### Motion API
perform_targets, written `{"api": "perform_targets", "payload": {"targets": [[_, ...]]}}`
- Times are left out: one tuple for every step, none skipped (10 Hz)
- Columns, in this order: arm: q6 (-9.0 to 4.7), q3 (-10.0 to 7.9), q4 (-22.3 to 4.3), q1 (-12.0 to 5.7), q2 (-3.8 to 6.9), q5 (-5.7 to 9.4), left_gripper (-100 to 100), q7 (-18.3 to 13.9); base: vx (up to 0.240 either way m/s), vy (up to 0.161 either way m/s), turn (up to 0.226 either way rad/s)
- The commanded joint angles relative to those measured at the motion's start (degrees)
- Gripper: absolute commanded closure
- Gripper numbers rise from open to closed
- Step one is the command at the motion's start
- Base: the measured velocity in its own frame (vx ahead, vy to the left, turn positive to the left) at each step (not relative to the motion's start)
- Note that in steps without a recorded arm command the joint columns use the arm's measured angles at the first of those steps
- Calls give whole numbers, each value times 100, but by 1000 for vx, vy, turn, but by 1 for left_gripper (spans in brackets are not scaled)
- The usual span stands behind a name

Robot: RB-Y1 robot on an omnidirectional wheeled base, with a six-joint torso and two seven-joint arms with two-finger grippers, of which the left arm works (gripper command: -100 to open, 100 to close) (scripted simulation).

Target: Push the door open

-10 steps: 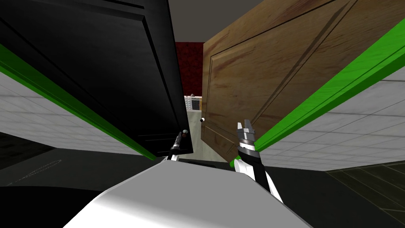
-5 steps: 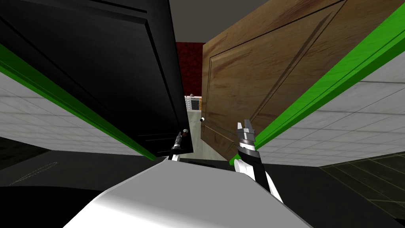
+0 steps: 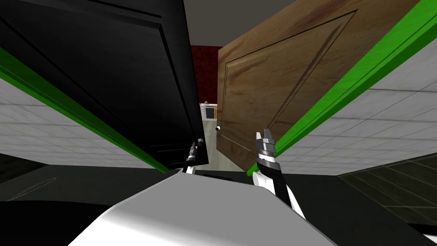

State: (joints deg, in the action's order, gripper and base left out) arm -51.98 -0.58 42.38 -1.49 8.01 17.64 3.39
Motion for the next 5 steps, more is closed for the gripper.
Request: {"api": "perform_targets", "payload": {"targets": [[-2, 34, -10, -22, -45, 125, -100, -286, -48, 27, -52], [-2, 34, -10, -22, -45, 125, -100, -384, -38, 20, -26], [-4, 57, -17, -37, -76, 209, -100, -586, -39, 12, -42], [-4, 57, -17, -37, -76, 209, -100, -623, -31, 10, -25], [-5, 80, -23, -53, -109, 295, -100, -855, -35, 9, -38]]}}
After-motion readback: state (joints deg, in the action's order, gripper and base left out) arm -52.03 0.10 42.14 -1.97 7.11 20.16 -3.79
